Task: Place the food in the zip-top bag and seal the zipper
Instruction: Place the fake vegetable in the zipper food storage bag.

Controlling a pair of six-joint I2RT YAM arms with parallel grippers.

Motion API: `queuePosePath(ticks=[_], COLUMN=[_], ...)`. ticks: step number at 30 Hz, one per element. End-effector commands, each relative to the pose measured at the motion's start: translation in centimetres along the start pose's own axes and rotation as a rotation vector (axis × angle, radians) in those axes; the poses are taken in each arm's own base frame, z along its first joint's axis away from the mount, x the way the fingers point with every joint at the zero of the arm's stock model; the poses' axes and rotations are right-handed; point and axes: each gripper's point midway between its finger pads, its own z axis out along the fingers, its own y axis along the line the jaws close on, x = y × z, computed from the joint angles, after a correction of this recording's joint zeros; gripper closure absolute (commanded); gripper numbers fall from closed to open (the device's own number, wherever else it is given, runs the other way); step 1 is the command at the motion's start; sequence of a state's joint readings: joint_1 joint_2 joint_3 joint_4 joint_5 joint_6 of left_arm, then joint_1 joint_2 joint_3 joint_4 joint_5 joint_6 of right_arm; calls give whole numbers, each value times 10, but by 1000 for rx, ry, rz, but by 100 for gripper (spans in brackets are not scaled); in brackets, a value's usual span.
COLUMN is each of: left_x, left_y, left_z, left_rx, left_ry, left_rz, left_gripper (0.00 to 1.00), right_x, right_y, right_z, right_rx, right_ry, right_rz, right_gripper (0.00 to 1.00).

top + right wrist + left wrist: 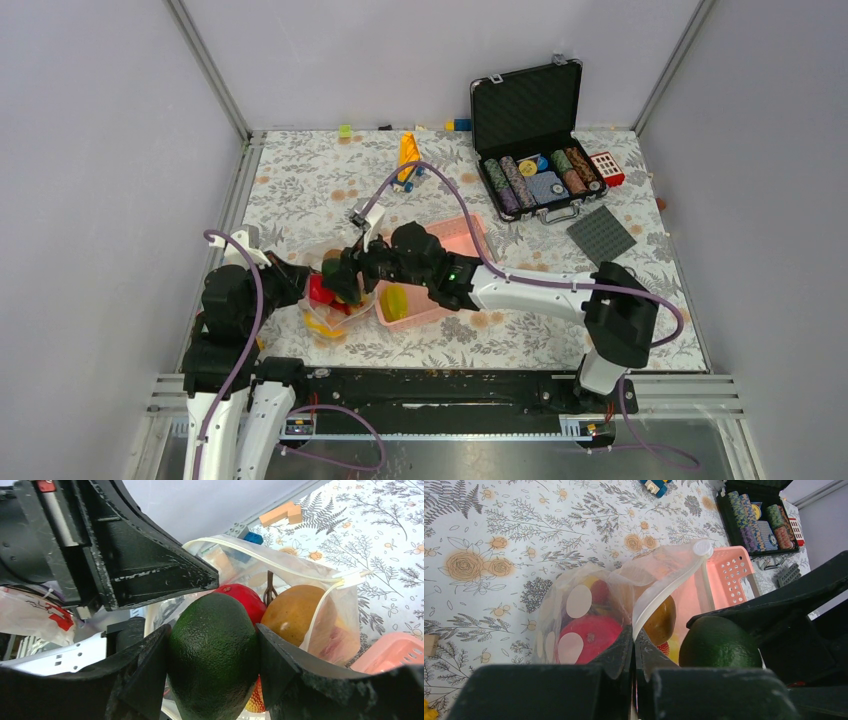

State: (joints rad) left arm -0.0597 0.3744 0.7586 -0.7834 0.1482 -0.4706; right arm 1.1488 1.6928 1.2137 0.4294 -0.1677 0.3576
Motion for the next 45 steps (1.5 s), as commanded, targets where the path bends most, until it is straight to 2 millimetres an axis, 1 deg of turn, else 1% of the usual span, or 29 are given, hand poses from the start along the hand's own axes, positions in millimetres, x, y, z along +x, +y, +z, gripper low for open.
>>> queuePosePath(ticks=[1,6,11,15,20,23,24,25,28,34,37,40,43,45], left_x=[-17,-17,-18,-18,-18,-18,-18,-18,-18,-18,-18,-18,-19,-19], left_y=[-6,-6,-5,-4,-4,-3,-3,-3,-2,-2,-3,-3,-3,-3], left_z=[0,0,1,1,1,1,1,1,1,0,0,-1,-1,-1], left_rx=[26,25,20,17,15,9,10,10,5,4,8,8,10,10], left_ry=[-67,-67,-67,-69,-71,-70,-67,-69,-71,-75,-75,-80,-83,-83], left_rz=[13,12,12,10,8,7,7,8,6,6,7,7,7,7], left_gripper=[100,100,100,100,100,100,100,100,100,100,100,100,100,100], right_x=[-22,-11,-6,2,6,4,3,1,-10,-28,-34,-36,-34,-30], right_y=[9,7,6,11,12,11,12,11,15,27,26,17,0,-15], right_z=[8,16,22,20,14,10,8,6,-3,-24,-37,-51,-69,-82], right_rx=[-2,24,56,55,84,107,109,118,122,91,107,160,247,319], right_ry=[-73,-54,-42,-28,-13,-5,-6,-11,-52,-105,-132,-154,-153,-134], right_rz=[-46,-83,-127,-138,-134,-129,-126,-116,-94,-52,-40,-41,-59,-46], right_gripper=[71,69,65,58,41,28,7,1,0,0,0,0,0,0])
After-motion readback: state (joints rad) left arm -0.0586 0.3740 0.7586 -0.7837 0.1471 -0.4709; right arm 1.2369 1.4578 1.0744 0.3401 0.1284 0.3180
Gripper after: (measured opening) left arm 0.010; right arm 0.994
